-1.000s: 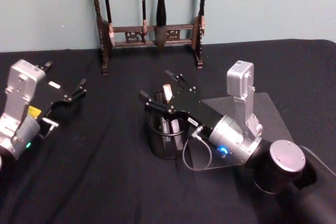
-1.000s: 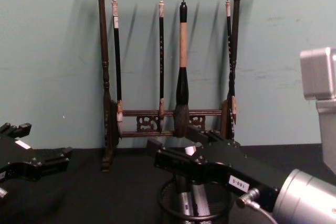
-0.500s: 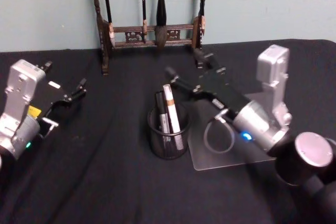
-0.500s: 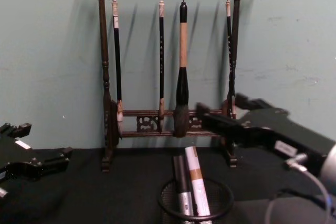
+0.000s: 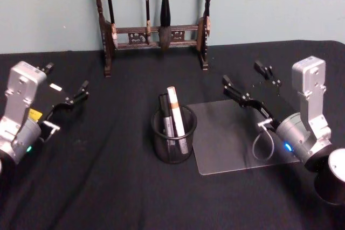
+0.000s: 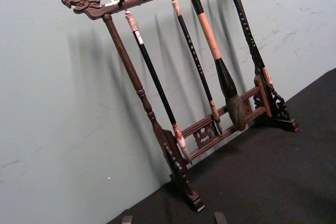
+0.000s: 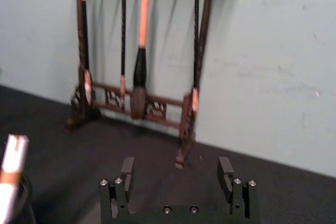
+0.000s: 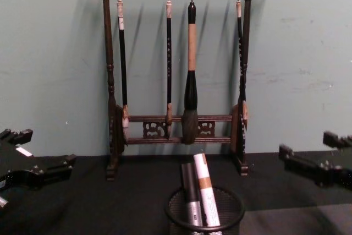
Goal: Pick up the water-based marker from the table and place it into the pen holder.
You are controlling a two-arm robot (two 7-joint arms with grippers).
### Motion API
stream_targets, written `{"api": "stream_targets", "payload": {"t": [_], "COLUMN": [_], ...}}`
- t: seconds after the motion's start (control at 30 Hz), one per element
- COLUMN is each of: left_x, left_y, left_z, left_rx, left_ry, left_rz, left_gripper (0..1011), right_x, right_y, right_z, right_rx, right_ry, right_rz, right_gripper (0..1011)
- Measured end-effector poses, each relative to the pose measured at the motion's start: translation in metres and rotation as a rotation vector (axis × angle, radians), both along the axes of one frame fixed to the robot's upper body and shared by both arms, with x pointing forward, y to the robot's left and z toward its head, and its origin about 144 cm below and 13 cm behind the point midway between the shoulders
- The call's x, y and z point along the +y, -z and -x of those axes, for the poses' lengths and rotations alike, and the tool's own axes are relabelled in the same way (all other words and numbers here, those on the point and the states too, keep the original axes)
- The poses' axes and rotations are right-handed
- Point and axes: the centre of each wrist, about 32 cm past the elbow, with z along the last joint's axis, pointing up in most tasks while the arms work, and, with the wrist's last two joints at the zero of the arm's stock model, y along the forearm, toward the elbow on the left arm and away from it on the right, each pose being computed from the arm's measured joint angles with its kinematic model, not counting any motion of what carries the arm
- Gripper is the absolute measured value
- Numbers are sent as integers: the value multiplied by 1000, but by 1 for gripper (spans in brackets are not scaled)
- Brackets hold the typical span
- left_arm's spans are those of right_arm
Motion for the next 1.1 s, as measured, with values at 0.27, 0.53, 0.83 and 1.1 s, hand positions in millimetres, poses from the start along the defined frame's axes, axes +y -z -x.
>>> {"api": "stream_targets", "payload": {"t": [0.27,0.53,0.83,1.1], "left_x": [0,0,0,0], "left_y": [0,0,0,0], "left_z": [0,0,0,0], "left_rx": [0,0,0,0], "left_ry": [0,0,0,0], "left_rz": [0,0,0,0], "left_gripper": [1001,1001,1001,1001], "right_x": [0,1,1,1], "right_y": [15,18,17,17], "right_z": [0,-1,-1,-1], "right_rx": [59,68,65,64], "right_ry": [28,30,28,26], "right_rz": [75,86,83,81], "right_gripper": [1000,1000,1000,1000]}}
